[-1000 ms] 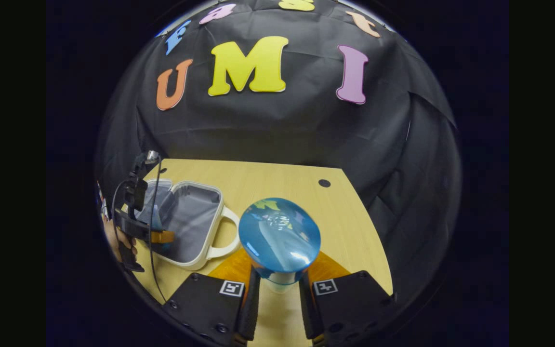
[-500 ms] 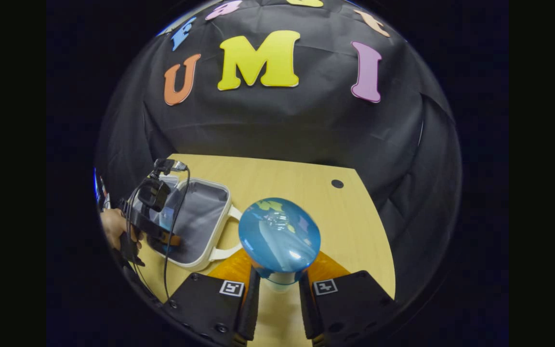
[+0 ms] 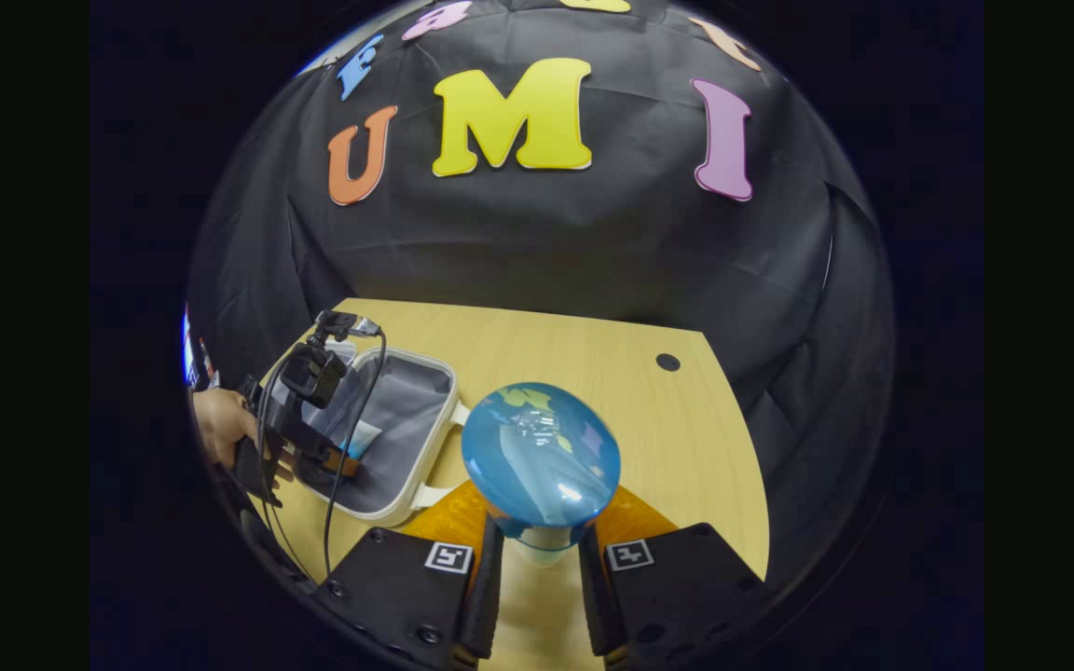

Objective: First open the suitcase, pack the skin care products into it, and then close the suitcase.

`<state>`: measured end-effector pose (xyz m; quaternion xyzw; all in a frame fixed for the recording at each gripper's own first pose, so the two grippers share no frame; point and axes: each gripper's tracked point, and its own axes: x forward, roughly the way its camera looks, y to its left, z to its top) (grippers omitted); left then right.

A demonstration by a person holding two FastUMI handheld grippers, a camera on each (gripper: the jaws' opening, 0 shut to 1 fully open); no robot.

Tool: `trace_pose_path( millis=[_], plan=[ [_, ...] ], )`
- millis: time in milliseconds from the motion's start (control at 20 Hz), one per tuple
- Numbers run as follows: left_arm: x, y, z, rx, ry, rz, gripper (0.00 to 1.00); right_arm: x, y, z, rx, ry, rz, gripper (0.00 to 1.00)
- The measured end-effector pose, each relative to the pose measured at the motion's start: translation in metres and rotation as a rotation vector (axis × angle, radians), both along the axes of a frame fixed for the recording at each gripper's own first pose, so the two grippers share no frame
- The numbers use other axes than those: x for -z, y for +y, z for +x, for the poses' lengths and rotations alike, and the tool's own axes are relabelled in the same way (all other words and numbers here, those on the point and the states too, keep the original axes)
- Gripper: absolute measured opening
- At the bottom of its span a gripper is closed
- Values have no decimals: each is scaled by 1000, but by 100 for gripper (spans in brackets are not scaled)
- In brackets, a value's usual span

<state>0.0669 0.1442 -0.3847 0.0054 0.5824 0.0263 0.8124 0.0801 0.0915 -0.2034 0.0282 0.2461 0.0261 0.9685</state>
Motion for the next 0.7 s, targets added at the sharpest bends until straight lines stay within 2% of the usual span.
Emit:
trace_pose_path(
  millis=[50,100,150,200,250,300,550,700],
  plan=[
    [-1,0,-1,-1,3,6,67,-2,4,2,-6,0,5,35],
    [-2,1,-2,-4,3,17,60,-4,9,5,-14,1,10,35],
    [-6,-5,-6,-3,-6,7,67,-7,16,8,-26,1,12,35],
    [-14,-10,-5,-8,-45,-13,62,-11,24,11,-43,-3,12,35],
    [-22,-13,-6,-15,-79,-26,75,-16,33,15,-60,-11,10,35],
    [-33,-14,-9,-14,-112,-33,76,-19,40,20,-73,-15,2,35],
    [-99,9,-19,14,-356,-4,77,-21,93,45,-120,9,41,35],
    [-166,24,-29,26,-555,32,77,-5,127,59,-131,55,61,35]
  ],
)
